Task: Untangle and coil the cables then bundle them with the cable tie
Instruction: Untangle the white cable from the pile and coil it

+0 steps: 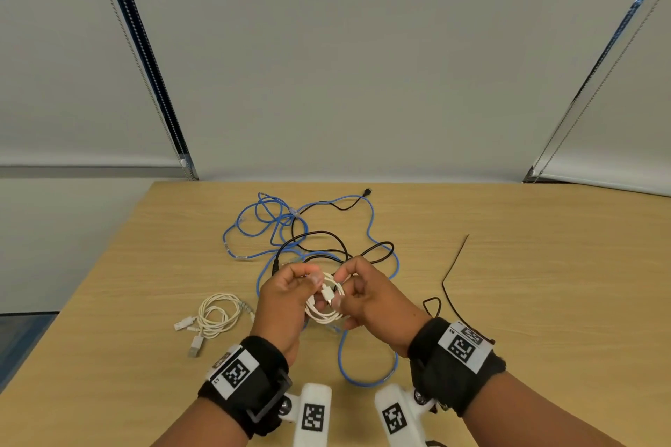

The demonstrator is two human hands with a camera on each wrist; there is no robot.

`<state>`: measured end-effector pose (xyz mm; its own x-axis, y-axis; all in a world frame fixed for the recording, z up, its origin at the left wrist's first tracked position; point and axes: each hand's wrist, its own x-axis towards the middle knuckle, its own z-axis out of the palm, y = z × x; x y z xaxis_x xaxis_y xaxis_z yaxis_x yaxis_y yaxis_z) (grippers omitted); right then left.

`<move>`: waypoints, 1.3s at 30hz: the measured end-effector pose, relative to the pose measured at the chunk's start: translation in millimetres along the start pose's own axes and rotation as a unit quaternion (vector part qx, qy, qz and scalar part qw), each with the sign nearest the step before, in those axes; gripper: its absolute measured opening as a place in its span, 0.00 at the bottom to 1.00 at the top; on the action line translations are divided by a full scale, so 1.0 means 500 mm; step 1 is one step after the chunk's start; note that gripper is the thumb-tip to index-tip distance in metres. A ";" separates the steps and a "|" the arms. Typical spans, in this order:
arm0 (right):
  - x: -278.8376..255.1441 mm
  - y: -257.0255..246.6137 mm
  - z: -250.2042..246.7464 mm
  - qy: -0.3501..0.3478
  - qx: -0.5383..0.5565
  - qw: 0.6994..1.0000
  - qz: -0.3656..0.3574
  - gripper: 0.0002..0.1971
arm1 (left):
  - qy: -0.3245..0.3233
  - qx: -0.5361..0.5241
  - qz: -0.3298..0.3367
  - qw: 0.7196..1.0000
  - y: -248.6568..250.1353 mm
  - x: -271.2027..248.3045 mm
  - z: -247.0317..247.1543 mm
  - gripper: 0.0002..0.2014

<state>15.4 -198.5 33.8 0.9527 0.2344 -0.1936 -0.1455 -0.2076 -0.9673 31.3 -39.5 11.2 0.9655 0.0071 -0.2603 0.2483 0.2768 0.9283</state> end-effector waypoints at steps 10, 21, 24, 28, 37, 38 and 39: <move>-0.010 0.017 0.002 -0.084 0.152 0.985 -0.009 0.09 | -0.059 -0.188 -0.101 0.975 -0.004 -0.011 -0.022 0.07; -0.017 0.048 0.042 0.010 -0.092 0.996 -0.012 0.09 | -0.042 0.099 0.018 0.994 -0.052 -0.046 -0.054 0.12; -0.012 0.046 0.045 0.002 -0.027 1.000 0.001 0.04 | -0.095 0.113 0.005 0.989 -0.056 -0.055 -0.092 0.15; -0.010 0.046 0.066 -0.006 0.121 0.991 0.052 0.07 | -0.129 0.151 0.017 0.980 -0.037 -0.055 -0.135 0.13; 0.017 0.039 0.152 -0.002 -0.040 0.999 -0.031 0.05 | -0.062 0.258 0.056 0.963 -0.017 -0.038 -0.213 0.10; 0.024 0.038 0.159 -0.010 -0.101 0.993 -0.057 0.07 | -0.040 0.279 0.069 0.957 -0.018 -0.036 -0.218 0.10; 0.030 0.034 0.162 -0.028 -0.132 0.989 -0.067 0.08 | -0.025 0.305 0.085 0.948 -0.018 -0.033 -0.224 0.11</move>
<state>5.7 -121.3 1.0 0.9412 0.3277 -0.0821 0.0630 -0.4091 -0.9103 4.3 65.5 -22.6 0.9943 -0.0479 -0.0952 0.0741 -0.3313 0.9406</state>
